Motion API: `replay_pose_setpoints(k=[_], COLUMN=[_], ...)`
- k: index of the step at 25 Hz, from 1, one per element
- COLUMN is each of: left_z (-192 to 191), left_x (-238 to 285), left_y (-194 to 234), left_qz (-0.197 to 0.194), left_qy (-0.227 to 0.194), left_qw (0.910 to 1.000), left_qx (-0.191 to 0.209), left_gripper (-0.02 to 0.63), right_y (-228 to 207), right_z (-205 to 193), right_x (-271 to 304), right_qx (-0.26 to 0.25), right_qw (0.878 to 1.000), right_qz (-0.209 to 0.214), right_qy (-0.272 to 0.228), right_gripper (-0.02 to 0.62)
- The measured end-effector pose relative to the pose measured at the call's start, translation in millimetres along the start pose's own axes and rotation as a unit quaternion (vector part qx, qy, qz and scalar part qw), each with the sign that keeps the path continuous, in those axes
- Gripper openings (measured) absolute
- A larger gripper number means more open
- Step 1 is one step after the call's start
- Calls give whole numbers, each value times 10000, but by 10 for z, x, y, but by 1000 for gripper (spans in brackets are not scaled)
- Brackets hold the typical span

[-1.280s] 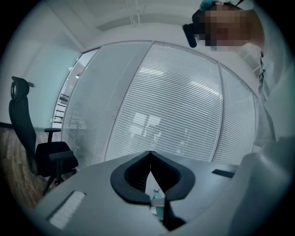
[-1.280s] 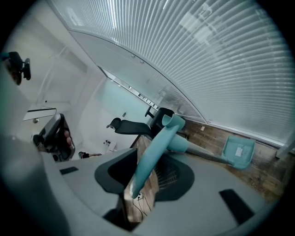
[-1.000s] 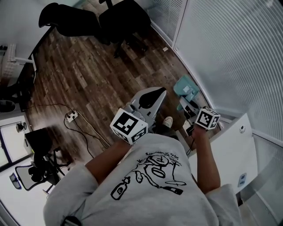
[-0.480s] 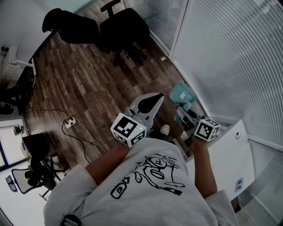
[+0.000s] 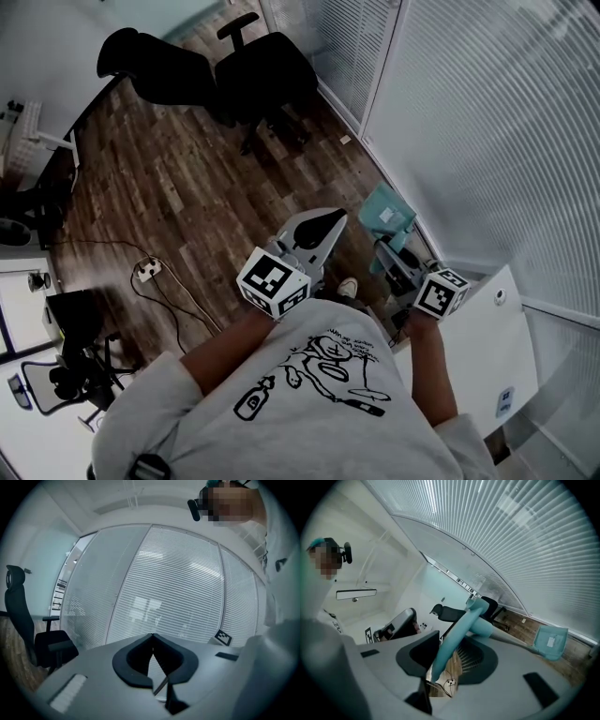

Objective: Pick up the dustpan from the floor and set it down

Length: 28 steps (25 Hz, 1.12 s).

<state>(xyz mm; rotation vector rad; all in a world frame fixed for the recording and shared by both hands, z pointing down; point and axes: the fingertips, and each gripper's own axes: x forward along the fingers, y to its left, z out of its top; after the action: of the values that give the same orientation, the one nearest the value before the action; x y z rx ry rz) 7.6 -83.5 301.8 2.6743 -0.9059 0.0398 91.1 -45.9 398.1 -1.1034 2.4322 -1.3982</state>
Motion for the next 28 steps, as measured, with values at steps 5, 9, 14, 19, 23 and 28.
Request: replay_pose_setpoints(k=[5,9,14,19,23,28], left_z=[5,-12,-13,-3,-34,-73], left_x=[-5,21,7,25,13,-2], left_y=[-31,-43,-39,-23,4,3], left_qz=[-24,-39,-40,-44,-31,-23], left_qy=[20,40,54,74,110,141], left_qw=[10000,10000,10000,10000,9999,9999], left_qx=[4,5,10,8,-21,-53], left_gripper=[2,2,2,2,2,2], right_y=[53,36,27,-114,-202,-327], right_z=[17,21,15,15,-6,-68], right_x=[-41,-58,-64,-49,-26,-13], right_qx=[-35,-42,-38,-5,56,100], right_qw=[10000,10000,10000,9999,9997,9995], right_qz=[7,-34,-82,-148,-251,-291], right_qy=[-46,-28,-13,-26,-12,-10], right_gripper=[106,106,106,106,106,106])
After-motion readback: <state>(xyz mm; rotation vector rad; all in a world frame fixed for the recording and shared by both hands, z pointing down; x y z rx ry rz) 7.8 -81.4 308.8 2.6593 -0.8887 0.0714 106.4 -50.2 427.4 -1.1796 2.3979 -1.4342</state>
